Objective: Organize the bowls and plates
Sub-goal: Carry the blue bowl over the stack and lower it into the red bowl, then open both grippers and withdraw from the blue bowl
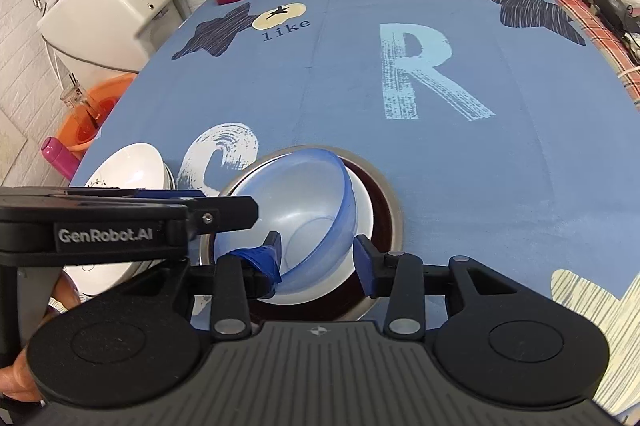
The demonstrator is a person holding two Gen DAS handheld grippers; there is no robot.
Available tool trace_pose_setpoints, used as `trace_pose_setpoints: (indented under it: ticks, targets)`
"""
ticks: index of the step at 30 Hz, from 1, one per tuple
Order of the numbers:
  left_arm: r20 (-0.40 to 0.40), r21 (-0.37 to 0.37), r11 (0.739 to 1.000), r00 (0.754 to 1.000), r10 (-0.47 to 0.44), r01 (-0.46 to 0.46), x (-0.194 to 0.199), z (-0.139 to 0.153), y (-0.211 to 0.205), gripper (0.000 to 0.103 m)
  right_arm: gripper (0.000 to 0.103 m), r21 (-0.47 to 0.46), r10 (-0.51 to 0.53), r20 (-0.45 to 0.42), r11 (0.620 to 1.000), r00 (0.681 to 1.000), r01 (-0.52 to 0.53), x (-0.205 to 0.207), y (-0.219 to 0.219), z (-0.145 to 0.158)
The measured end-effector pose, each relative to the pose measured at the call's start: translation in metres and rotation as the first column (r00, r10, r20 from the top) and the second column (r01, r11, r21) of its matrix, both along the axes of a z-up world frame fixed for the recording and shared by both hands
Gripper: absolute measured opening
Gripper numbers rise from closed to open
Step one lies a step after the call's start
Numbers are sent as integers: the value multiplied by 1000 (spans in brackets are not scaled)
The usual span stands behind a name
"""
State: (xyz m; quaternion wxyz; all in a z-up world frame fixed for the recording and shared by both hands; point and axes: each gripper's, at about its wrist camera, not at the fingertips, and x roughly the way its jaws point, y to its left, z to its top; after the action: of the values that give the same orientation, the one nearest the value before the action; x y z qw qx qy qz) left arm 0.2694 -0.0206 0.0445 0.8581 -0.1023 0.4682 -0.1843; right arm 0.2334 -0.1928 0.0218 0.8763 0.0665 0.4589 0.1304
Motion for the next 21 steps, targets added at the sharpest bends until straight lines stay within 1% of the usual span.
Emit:
trace_pose_setpoints:
  ticks: [4,7,10,14,15,17,20,21]
  targets:
    - [6,-9,1000,1000,22,-22,0,2,9,51,24,10,-33,11,999,999,33,-2,-7,2]
    - [-1,-35,999,999,41,-41,-2,4,19,51,24,46,-67,33,997,997,66,-7,-16,5]
    - [12,-56,996,998,66,-65,-8,7,29,52,24,105,-121,101,988,988,110,-23,-29,11]
    - [47,-65,993,994,98,-95,-17,10,35,52,25,203,-198,200,967,960,157,-47,-38,7]
    - [56,-61,994,994,97,-94,-19,10,35,53,25,224,-216,205,960,955,169,-50,-38,3]
    - [69,-48,995,994,89,-86,-21,11,33,53,25,244,-217,197,956,956,166,-45,-36,-5]
    - [80,-41,997,994,74,-71,-24,10,32,53,25,201,-232,179,960,956,195,-35,-35,-18]
    - [79,-41,997,994,71,-68,-24,9,32,54,25,204,-235,167,959,958,199,-32,-36,-21]
